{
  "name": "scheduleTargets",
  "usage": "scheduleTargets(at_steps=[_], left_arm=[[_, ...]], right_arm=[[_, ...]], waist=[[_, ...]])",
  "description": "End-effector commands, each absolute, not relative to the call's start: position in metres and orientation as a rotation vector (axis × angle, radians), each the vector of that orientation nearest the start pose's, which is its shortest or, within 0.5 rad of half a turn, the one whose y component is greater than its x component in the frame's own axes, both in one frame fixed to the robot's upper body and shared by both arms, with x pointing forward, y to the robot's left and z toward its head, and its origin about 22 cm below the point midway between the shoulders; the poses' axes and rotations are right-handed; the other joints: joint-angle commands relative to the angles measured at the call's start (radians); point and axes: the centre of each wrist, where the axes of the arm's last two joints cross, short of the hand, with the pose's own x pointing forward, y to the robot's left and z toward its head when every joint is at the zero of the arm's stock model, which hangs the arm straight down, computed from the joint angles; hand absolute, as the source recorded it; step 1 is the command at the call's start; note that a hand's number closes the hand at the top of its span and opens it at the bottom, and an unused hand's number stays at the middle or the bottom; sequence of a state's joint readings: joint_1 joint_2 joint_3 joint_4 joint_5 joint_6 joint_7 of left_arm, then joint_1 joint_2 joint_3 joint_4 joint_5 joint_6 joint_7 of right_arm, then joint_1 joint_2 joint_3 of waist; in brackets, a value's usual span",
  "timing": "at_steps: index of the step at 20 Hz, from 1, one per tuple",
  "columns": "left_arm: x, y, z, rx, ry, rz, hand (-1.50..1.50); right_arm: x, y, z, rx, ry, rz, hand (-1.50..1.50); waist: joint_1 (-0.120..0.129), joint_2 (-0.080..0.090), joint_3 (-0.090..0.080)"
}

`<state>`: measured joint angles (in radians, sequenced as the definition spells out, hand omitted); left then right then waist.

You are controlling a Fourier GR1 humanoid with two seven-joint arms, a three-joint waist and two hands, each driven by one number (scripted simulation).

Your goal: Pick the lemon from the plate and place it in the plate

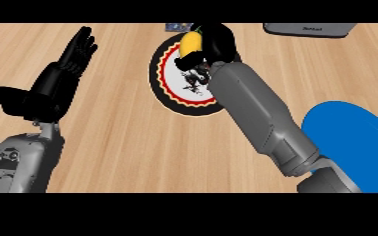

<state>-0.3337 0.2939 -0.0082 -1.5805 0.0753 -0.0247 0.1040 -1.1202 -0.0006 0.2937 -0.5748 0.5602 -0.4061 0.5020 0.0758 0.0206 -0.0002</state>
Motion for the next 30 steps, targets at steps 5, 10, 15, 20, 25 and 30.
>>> scheduleTargets(at_steps=[5,10,15,20,25,30], left_arm=[[0.317,0.234,0.109,0.042,-1.785,-0.333,0.00],[0.322,0.262,0.109,0.065,-1.780,-0.287,0.00],[0.311,0.263,0.111,0.062,-1.772,-0.290,0.00],[0.303,0.269,0.103,0.119,-1.758,-0.242,0.00],[0.299,0.282,0.113,0.141,-1.744,-0.236,0.00],[0.308,0.292,0.115,0.141,-1.738,-0.214,0.00]], right_arm=[[0.429,-0.047,0.105,-0.616,-1.449,0.541,-1.50],[0.431,-0.053,0.106,-0.600,-1.583,0.336,-1.50],[0.432,-0.056,0.115,-0.484,-1.651,0.140,-1.50],[0.438,-0.079,0.109,-0.423,-1.662,0.049,-1.50],[0.436,-0.117,0.092,-0.399,-1.665,-0.009,-1.50],[0.418,-0.172,0.069,-0.399,-1.721,0.006,-1.50]], waist=[[0.026,0.008,0.001],[0.019,0.010,0.001],[0.014,-0.001,0.001],[-0.050,-0.014,0.001],[-0.069,-0.020,0.001],[-0.088,-0.024,0.000]])
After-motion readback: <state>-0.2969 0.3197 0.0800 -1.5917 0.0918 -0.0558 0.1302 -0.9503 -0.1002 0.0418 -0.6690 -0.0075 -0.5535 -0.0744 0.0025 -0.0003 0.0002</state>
